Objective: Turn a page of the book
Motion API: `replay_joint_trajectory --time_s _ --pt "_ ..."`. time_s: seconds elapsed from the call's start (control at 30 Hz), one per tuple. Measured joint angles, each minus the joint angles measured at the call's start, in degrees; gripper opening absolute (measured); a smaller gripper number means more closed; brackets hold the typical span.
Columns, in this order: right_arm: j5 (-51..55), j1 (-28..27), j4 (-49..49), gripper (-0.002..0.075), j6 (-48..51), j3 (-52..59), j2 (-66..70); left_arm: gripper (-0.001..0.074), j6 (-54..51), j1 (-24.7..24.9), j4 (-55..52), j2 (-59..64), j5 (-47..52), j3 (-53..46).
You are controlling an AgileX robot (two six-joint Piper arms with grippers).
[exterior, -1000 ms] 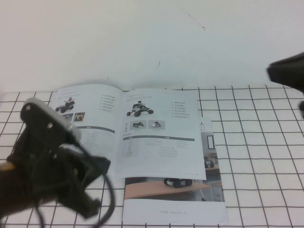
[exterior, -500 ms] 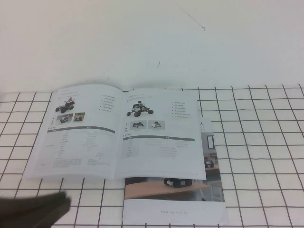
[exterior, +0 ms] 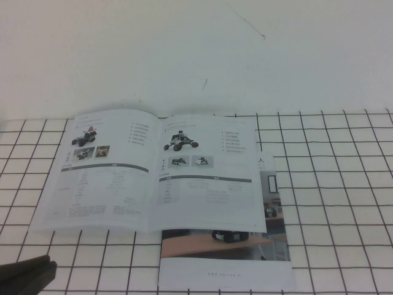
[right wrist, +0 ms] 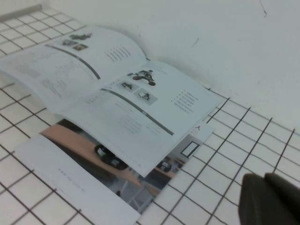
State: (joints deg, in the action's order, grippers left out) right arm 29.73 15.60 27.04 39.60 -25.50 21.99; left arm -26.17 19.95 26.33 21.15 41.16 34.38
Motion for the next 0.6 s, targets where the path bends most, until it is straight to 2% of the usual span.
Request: replay_joint_trajectory --time_s 0.6 --pt "-0.22 0.00 1.88 -0.0002 0.13 2.13 0.00 -0.0002 0.00 0.00 -0.05 0.12 -0.05 0.00"
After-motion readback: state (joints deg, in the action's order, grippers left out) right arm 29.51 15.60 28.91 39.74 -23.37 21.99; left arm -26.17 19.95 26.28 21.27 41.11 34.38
